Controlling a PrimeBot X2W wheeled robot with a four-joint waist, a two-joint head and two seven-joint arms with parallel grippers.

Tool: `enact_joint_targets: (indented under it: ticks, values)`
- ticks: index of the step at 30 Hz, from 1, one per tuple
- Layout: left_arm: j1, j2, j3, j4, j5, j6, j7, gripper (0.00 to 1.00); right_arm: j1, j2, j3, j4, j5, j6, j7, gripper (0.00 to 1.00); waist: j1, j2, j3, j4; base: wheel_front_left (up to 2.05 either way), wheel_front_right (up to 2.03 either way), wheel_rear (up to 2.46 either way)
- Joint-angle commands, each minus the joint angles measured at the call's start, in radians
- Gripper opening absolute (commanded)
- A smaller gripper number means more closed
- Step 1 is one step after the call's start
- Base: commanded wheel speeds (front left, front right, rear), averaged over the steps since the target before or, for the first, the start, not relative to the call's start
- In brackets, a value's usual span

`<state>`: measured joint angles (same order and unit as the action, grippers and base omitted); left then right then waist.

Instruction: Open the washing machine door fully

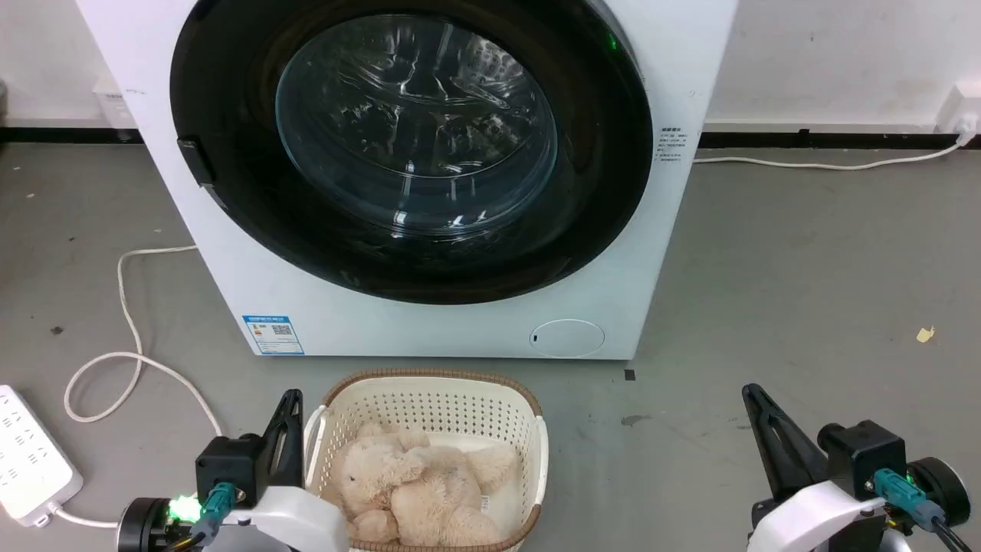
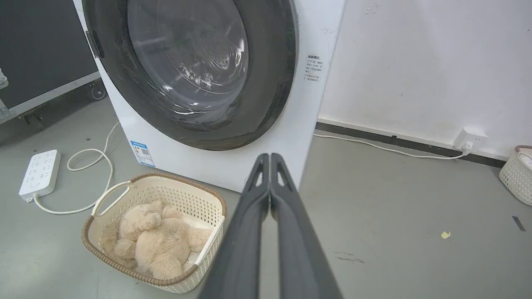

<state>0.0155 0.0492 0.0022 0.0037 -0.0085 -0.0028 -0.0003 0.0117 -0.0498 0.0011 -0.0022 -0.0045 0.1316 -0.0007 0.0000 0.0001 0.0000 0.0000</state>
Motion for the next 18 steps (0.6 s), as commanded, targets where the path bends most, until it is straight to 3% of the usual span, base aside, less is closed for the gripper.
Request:
enact_joint_targets:
  ticks: [1,18]
  values:
    - [-0.015,0.001,-0.002,-0.004,0.009,0.003,0.000,0.00,-0.012,0.000,-0.001,0.002,0.005,-0.001,0.001,0.00,0.0000,-0.0001,0.000,0.000,0.00,0.00,0.00]
    - [-0.015,0.001,-0.002,-0.004,0.009,0.003,0.000,0.00,-0.012,0.000,-0.001,0.002,0.005,-0.001,0.001,0.00,0.0000,-0.0001,0.000,0.000,0.00,0.00,0.00]
